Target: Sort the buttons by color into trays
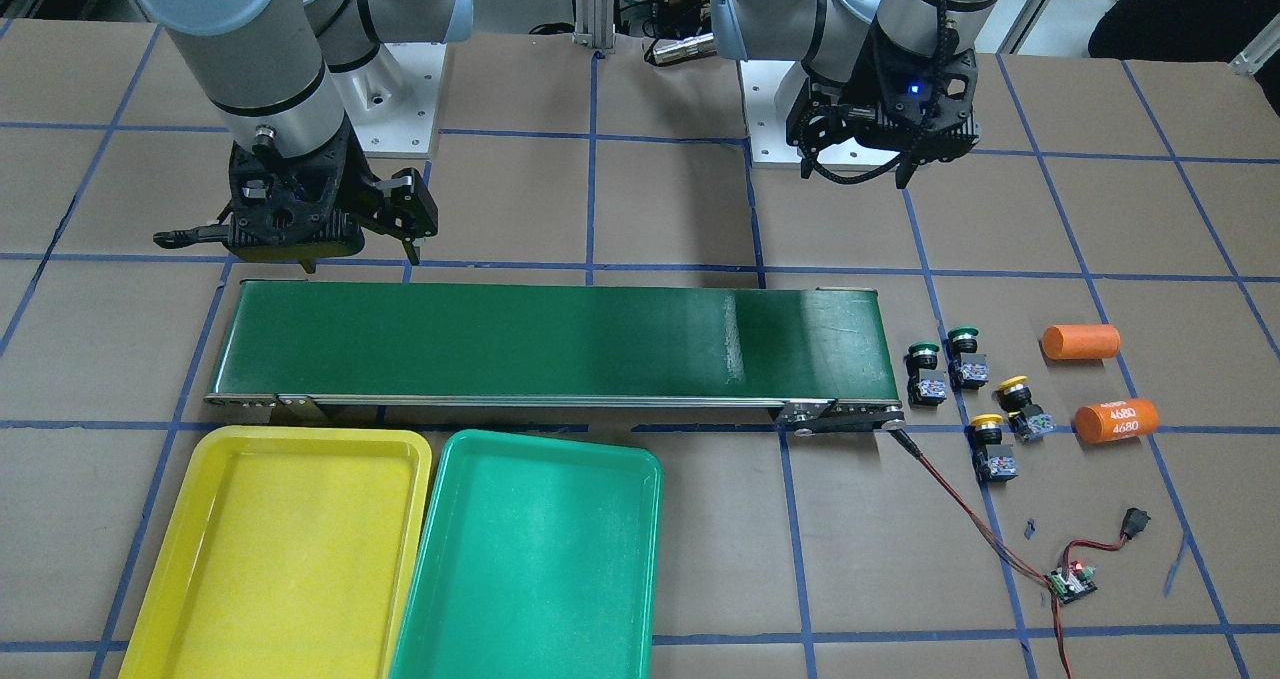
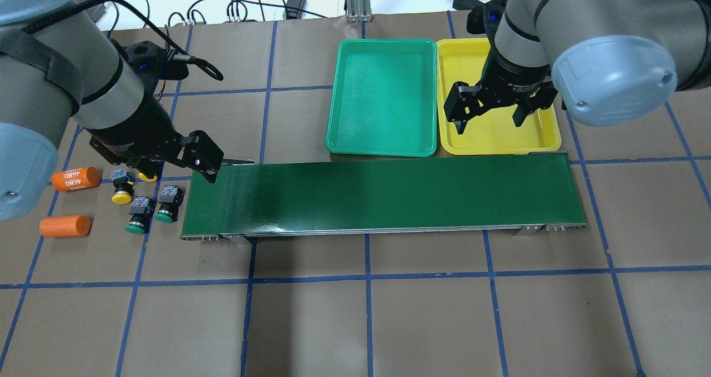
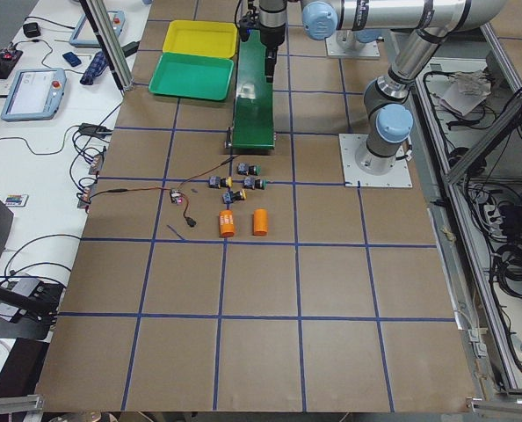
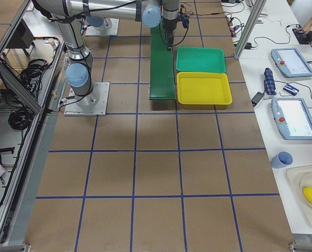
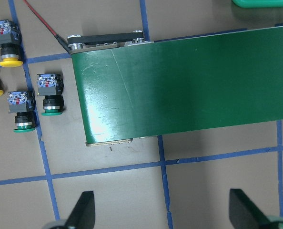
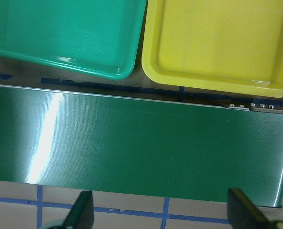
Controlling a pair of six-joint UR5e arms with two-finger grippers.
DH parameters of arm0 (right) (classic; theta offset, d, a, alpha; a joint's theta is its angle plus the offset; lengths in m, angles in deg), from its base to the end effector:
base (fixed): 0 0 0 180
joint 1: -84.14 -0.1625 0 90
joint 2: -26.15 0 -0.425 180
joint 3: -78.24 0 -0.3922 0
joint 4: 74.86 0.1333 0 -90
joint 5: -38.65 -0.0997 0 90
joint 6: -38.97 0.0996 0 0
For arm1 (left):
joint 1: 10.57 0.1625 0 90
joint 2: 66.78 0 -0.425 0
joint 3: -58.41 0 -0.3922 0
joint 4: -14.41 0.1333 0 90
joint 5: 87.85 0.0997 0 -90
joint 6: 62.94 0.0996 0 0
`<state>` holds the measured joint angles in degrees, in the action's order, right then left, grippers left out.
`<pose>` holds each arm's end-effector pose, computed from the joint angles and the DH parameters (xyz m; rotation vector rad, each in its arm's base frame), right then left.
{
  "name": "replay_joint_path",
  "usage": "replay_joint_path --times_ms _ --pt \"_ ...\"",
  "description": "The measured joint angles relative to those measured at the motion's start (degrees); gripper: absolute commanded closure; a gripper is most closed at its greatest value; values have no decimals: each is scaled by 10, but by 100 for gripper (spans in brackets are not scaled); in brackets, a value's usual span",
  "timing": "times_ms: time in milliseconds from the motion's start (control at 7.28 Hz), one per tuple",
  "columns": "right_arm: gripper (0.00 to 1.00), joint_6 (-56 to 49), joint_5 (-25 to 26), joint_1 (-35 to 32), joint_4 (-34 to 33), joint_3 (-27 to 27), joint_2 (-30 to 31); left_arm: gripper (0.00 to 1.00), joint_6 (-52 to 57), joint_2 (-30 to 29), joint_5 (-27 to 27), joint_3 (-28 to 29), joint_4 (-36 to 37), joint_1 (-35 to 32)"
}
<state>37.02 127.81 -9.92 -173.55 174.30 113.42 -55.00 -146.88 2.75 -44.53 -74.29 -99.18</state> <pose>0.1703 -0.4965 0.4273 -0.1639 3.1227 0.0032 -0.1221 -0.4183 0.4578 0.1792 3.1281 0.0488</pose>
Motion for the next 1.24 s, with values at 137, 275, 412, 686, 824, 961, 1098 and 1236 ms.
replay_joint_path --times_ms 137,275,412,686,824,961,1098,1236 --pt "0 0 0 0 0 0 0 0 0 0 -1 1 0 0" --pt "0 0 0 0 0 0 0 0 -1 -1 -2 0 1 0" --pt "0 0 0 0 0 0 0 0 -1 -3 -4 -2 4 0" --pt "0 1 -1 -1 -1 0 -1 0 0 -7 -4 -2 9 1" --pt "0 0 0 -1 -2 0 -1 0 2 -10 -5 -1 10 2" --pt "0 1 1 -1 -3 0 -1 0 4 -10 -3 -3 10 3" --pt "0 1 1 -1 -3 0 -1 0 5 -9 0 -3 8 4" --pt "0 2 2 -1 -3 0 1 0 6 -6 2 -3 6 6"
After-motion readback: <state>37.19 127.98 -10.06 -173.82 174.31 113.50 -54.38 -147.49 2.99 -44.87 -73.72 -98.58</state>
